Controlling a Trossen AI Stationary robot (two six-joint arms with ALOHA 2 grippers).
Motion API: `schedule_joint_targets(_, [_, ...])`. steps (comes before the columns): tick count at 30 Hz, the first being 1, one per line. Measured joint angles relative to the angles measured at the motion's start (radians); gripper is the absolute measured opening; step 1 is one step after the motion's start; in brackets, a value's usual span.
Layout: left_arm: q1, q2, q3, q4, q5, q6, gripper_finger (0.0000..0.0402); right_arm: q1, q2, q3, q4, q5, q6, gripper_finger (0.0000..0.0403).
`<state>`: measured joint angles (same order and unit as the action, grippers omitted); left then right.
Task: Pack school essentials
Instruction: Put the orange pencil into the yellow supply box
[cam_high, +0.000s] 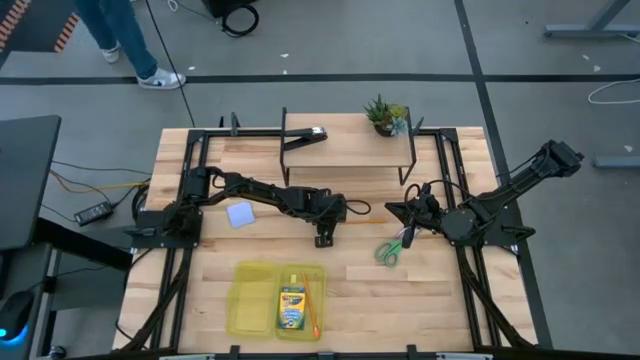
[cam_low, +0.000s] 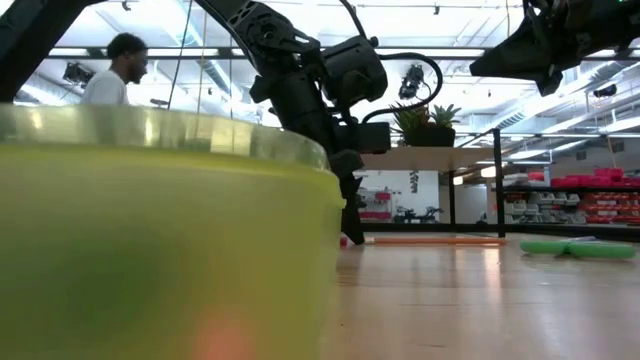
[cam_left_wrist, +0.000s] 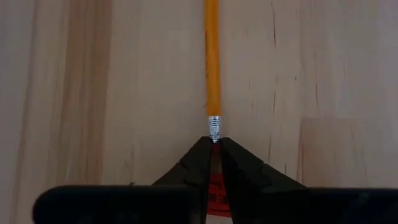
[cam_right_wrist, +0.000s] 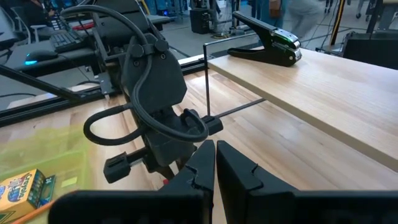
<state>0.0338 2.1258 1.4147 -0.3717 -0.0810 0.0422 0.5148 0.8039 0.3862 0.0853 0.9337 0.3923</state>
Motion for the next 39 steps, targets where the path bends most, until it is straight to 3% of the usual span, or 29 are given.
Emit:
schedule_joint_targets(5, [0.0,0.0,0.0,0.009,-0.002,-0.001,0.0009,0.0,0.0,0.0,0.0,0.0,0.0,0.0023])
schedule_joint_targets(14, [0.0,-0.008,-0.001,0.0,-0.003,-0.004,0.0006,0.0,0.0,0.0,0.003,0.0,0.0,0.0023])
schedule_joint_targets(26, [-0.004,-0.112,-0.002,-0.063,-0.006,0.017,0.0004,0.0,0.0,0.0,0.003,0.0,-0.001,0.0023])
schedule_joint_targets(39, [-0.047,-0.173,0.048,-0.269,-0.003,0.015,0.0006,0.0,0.0,-0.001,-0.001,0.0,-0.006,0.0023])
